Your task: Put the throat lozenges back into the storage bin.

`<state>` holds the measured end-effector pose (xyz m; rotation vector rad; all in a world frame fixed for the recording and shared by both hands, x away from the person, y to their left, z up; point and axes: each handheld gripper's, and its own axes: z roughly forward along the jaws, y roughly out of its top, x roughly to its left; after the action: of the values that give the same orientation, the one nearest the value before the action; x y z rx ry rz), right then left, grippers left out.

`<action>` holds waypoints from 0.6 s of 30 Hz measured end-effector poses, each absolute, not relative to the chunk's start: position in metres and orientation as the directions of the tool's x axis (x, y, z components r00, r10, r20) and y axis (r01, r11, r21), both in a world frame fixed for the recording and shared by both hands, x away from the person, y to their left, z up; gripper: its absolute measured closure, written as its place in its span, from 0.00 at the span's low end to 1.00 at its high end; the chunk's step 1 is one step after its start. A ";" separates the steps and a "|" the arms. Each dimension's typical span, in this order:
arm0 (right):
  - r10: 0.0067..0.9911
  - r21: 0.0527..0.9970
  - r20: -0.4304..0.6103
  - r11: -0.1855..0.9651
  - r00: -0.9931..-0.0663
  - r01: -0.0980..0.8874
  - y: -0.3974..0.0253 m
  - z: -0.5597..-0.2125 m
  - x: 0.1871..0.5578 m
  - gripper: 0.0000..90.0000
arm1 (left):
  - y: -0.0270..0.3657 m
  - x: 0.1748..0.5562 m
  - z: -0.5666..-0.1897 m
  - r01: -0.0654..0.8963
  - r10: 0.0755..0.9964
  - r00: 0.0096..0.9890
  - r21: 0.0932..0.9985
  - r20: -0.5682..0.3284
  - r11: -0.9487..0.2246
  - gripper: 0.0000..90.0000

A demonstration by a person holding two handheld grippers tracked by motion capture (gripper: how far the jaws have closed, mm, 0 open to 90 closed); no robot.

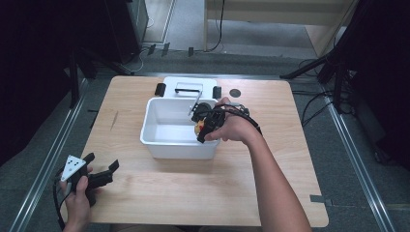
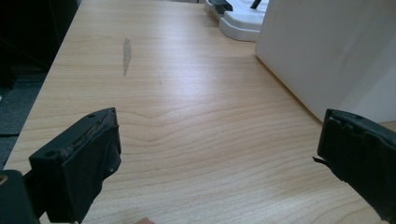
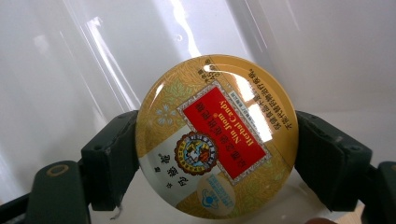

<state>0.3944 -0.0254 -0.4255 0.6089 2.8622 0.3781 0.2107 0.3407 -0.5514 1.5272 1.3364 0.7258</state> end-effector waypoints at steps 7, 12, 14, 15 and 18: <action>0.416 0.270 -0.133 0.889 -0.900 0.371 -0.023 -0.430 0.395 0.22 | 0.341 0.211 -0.551 0.401 0.963 0.228 0.915 -0.146 0.044 0.00; 0.411 0.265 -0.136 0.892 -0.902 0.366 -0.020 -0.431 0.395 0.22 | 0.341 0.211 -0.551 0.402 0.962 0.228 0.914 -0.147 0.045 0.00; 0.407 0.255 -0.140 0.896 -0.903 0.364 -0.018 -0.433 0.395 0.22 | 0.341 0.211 -0.552 0.402 0.962 0.230 0.915 -0.149 0.046 0.00; 0.404 0.251 -0.144 0.898 -0.903 0.362 -0.018 -0.434 0.395 0.22 | 0.341 0.211 -0.551 0.402 0.962 0.230 0.914 -0.148 0.044 0.00; 0.408 0.245 -0.143 0.897 -0.902 0.368 -0.016 -0.435 0.395 0.22 | 0.341 0.211 -0.552 0.402 0.962 0.230 0.915 -0.149 0.046 0.00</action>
<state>0.3951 -0.0157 -0.4349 0.5933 2.8723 0.3159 0.2110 0.3408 -0.5515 1.5273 1.3352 0.7226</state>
